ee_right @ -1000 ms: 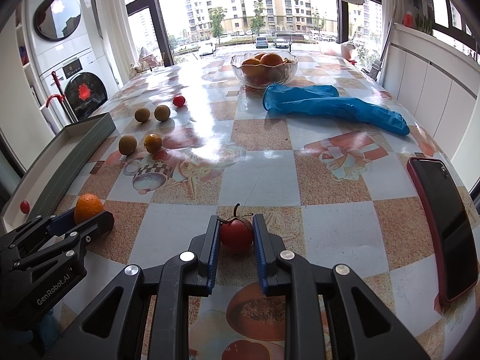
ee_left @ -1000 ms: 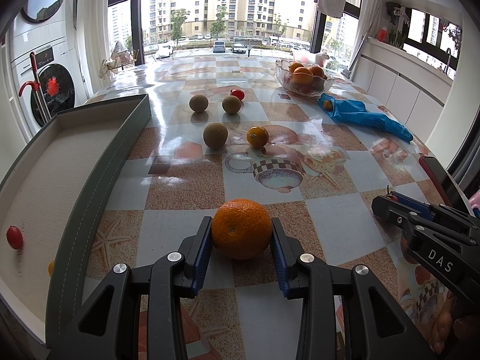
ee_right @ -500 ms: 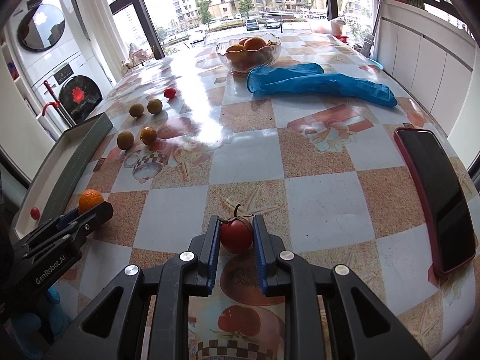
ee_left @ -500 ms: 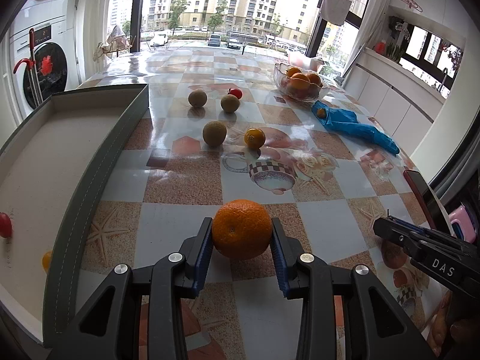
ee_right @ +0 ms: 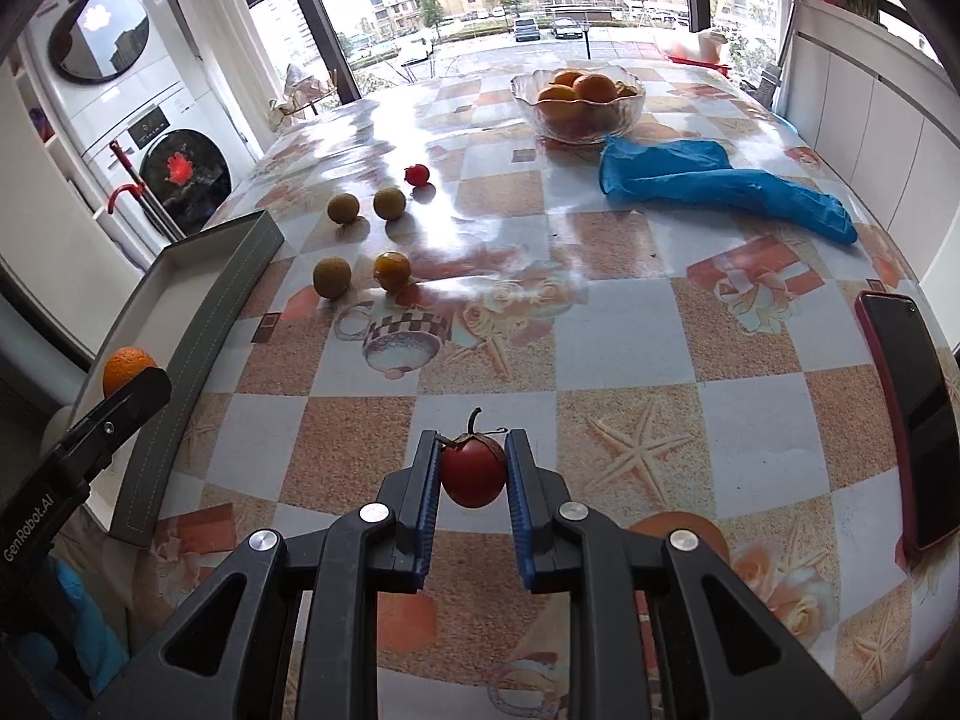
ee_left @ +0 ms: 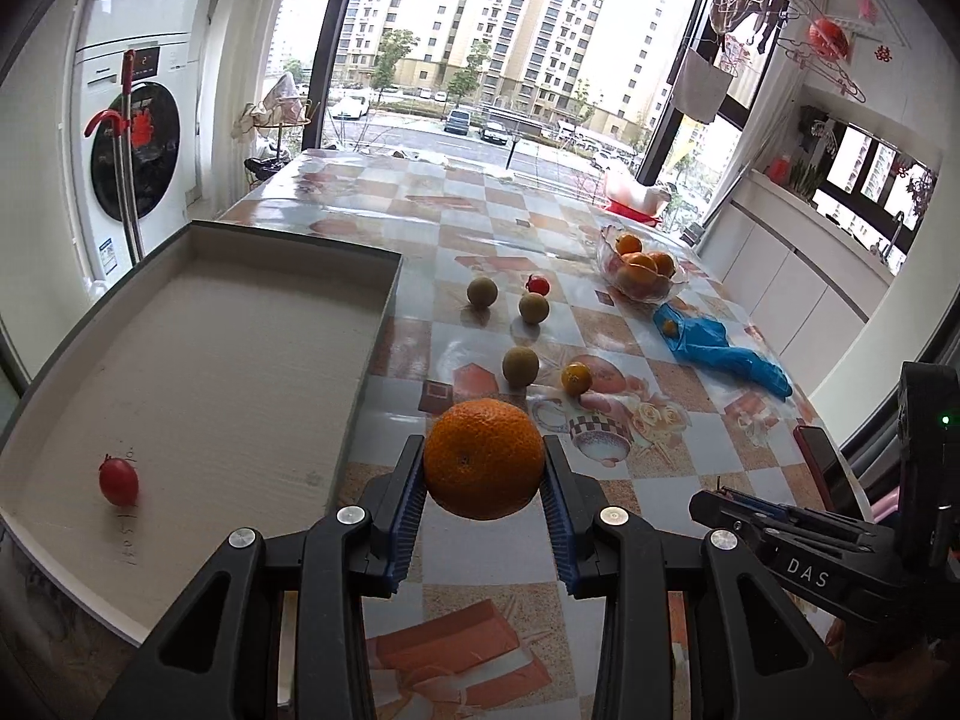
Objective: Organize fruits
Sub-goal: 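Carry the orange and tomato into the grey tray and open both tools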
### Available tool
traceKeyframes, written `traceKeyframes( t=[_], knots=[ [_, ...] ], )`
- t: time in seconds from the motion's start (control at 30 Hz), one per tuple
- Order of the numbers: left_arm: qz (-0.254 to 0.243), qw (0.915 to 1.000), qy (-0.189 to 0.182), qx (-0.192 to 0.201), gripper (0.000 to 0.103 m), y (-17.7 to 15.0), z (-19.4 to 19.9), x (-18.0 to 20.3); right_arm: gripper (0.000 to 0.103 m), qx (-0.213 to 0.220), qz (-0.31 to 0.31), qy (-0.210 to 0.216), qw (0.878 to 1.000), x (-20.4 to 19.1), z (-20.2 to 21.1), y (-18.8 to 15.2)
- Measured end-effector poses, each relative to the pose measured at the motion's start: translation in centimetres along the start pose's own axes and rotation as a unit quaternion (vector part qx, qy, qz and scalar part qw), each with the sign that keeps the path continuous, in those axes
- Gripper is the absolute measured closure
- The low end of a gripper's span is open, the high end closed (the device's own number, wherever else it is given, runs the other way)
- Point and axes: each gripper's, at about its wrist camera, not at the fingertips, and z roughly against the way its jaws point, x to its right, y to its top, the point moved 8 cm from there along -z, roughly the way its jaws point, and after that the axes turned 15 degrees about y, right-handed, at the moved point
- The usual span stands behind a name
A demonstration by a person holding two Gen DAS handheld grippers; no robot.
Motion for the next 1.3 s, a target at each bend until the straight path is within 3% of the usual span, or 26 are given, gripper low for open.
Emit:
traceKeyframes(
  t=[0.3,0.5,0.73,0.93,0.97,1.03,1.07,1.13,1.2,1.23,1.27,1.3],
  knots=[
    [0.028,0.9957,0.085,0.025,0.065,2.3,-0.4,-8.4,0.08,-0.034,0.058,0.053,0.996,-9.0,-4.4,2.0],
    [0.05,0.9901,0.131,0.015,0.065,2.6,-2.2,-13.2,0.08,-0.053,0.106,0.09,0.989,-15.7,-7.5,3.1],
    [0.073,0.9859,0.151,-0.008,0.065,1.5,-4.1,-16.3,0.08,-0.091,0.141,0.118,0.979,-20.0,-11.0,1.9],
    [0.079,0.9862,0.144,-0.014,0.065,0.8,-4.5,-16.6,0.08,-0.116,0.159,0.115,0.974,-20.0,-12.5,0.6],
    [0.077,0.986,0.147,-0.017,0.061,0.6,-4.5,-16.6,0.08,-0.118,0.163,0.119,0.972,-20.0,-12.5,0.4],
    [0.076,0.9857,0.15,-0.016,0.03,0.4,-4.5,-16.6,0.08,-0.124,0.168,0.121,0.97,-19.9,-12.7,0.3],
    [0.078,0.9844,0.157,-0.011,0.029,0.4,-4.3,-16.7,0.079,-0.126,0.17,0.122,0.97,-20.0,-12.6,0.2],
    [0.078,0.9835,0.163,-0.009,0.028,0.4,-4.1,-16.9,0.073,-0.123,0.17,0.131,0.969,-19.9,-12.1,0.2],
    [0.082,0.9823,0.168,-0.014,0.028,0.5,-4.0,-17.3,0.06,-0.108,0.169,0.141,0.969,-19.9,-11.5,1.1],
    [0.085,0.9811,0.173,-0.015,0.028,0.5,-3.9,-17.5,0.042,-0.094,0.171,0.142,0.97,-19.9,-10.9,1.5],
    [0.096,0.9802,0.173,-0.01,0.025,0.7,-3.5,-17.8,0.032,-0.081,0.178,0.138,0.971,-20.0,-10.3,1.8],
    [0.108,0.9789,0.173,-0.006,0.016,0.9,-3.1,-18.1,0.025,-0.066,0.183,0.128,0.972,-19.7,-9.7,2.1]
  ],
)
